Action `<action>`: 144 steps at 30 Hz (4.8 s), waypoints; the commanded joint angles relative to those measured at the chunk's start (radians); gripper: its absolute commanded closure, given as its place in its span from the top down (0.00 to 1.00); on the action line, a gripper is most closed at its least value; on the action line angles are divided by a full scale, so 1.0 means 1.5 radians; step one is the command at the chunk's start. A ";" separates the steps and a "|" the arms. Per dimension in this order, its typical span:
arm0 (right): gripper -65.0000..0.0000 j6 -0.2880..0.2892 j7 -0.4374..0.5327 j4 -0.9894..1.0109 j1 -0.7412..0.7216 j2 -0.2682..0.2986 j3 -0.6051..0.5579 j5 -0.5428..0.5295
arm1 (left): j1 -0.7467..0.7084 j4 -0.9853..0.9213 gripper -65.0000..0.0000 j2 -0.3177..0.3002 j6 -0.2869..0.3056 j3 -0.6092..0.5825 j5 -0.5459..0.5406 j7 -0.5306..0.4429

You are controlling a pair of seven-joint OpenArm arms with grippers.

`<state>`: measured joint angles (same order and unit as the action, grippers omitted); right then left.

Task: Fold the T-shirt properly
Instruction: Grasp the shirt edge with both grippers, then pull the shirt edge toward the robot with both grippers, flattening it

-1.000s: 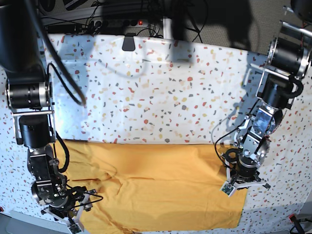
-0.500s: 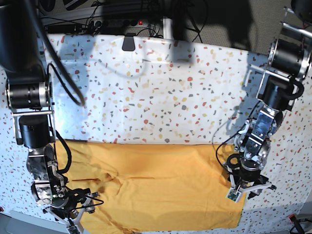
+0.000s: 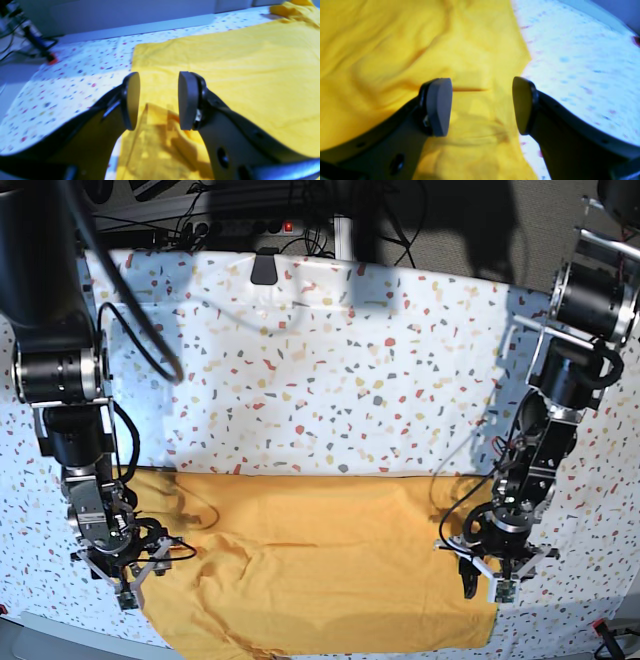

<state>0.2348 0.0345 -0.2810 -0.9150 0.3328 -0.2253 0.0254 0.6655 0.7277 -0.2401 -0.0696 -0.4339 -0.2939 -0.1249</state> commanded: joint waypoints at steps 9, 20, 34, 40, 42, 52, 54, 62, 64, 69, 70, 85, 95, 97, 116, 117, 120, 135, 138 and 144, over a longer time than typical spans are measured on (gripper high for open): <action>0.58 -0.015 0.030 0.008 -0.031 0.007 0.002 -0.002 | 0.047 -0.182 0.38 0.021 0.099 0.003 -0.002 -0.165; 0.58 -0.016 0.054 0.009 0.040 0.007 0.002 -0.002 | 0.046 -0.205 0.38 0.062 0.119 0.003 -0.002 -0.165; 0.58 -0.016 0.093 0.009 0.118 0.007 0.002 -0.080 | 0.032 -0.205 0.38 0.060 0.120 0.003 -0.002 0.017; 0.58 -0.015 0.063 0.009 0.128 0.007 0.002 -0.079 | 0.007 -0.207 0.38 0.060 0.120 0.003 -0.002 0.067; 0.58 -0.015 0.053 0.009 0.130 0.007 0.002 -0.079 | -0.001 -0.207 0.38 0.060 0.120 0.003 -0.002 0.068; 0.58 -0.015 -0.159 -0.077 0.145 0.015 0.002 -0.042 | -0.001 -0.199 0.38 0.060 0.120 0.003 0.019 0.199; 0.58 -0.014 -0.171 -0.100 0.157 0.021 0.002 -0.057 | -0.001 -0.190 0.38 0.059 0.119 0.003 0.028 0.224; 0.58 -0.014 -0.193 -0.153 0.229 0.037 0.002 -0.082 | -0.005 -0.165 0.38 0.043 0.120 0.003 0.025 0.266; 0.58 -0.014 -0.193 -0.168 0.252 0.043 0.002 -0.082 | -0.016 -0.159 0.38 0.041 0.119 0.003 0.021 0.273; 0.58 -0.013 -0.199 -0.226 0.302 0.057 0.002 -0.082 | -0.078 -0.078 0.38 0.024 0.120 0.003 0.021 0.302; 0.58 -0.013 -0.202 -0.238 0.310 0.059 0.002 -0.083 | -0.092 -0.051 0.38 0.018 0.119 0.003 0.021 0.308; 0.58 -0.010 -0.303 -0.336 0.361 0.065 0.002 -0.124 | -0.181 0.165 0.38 -0.029 0.119 0.003 0.021 0.420; 0.58 0.018 -0.318 -0.454 0.471 0.066 0.115 -0.132 | -0.201 0.166 0.38 -0.029 0.119 0.006 0.021 0.403; 0.58 0.035 -0.341 -0.468 0.480 0.066 0.146 -0.151 | -0.202 0.166 0.38 -0.029 0.119 0.006 0.021 0.411; 0.58 0.106 -0.362 -0.606 0.630 0.066 0.228 -0.164 | -0.216 0.172 0.38 -0.029 0.119 0.006 0.021 0.525; 0.58 0.106 -0.364 -0.618 0.638 0.066 0.228 -0.164 | -0.224 0.180 0.38 -0.029 0.119 0.006 0.021 0.525; 0.58 0.106 -0.367 -0.643 0.660 0.066 0.228 -0.164 | -0.255 0.223 0.38 -0.031 0.110 0.006 0.036 0.525; 0.58 0.104 -0.375 -0.694 0.743 0.066 0.229 -0.164 | -0.362 0.391 0.38 -0.031 0.039 0.006 0.099 0.579; 0.58 0.103 -0.375 -0.704 0.761 0.066 0.229 -0.164 | -0.379 0.391 0.38 -0.031 0.039 0.006 0.098 0.582; 0.58 0.102 -0.376 -0.754 0.804 0.066 0.229 -0.164 | -0.416 0.393 0.38 -0.031 0.039 0.006 0.097 0.577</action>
<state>0.3756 -0.3847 -1.4261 0.2626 0.4271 0.1253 -0.2741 0.0845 1.3399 -0.2825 -0.0517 -0.4145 -0.1120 0.5575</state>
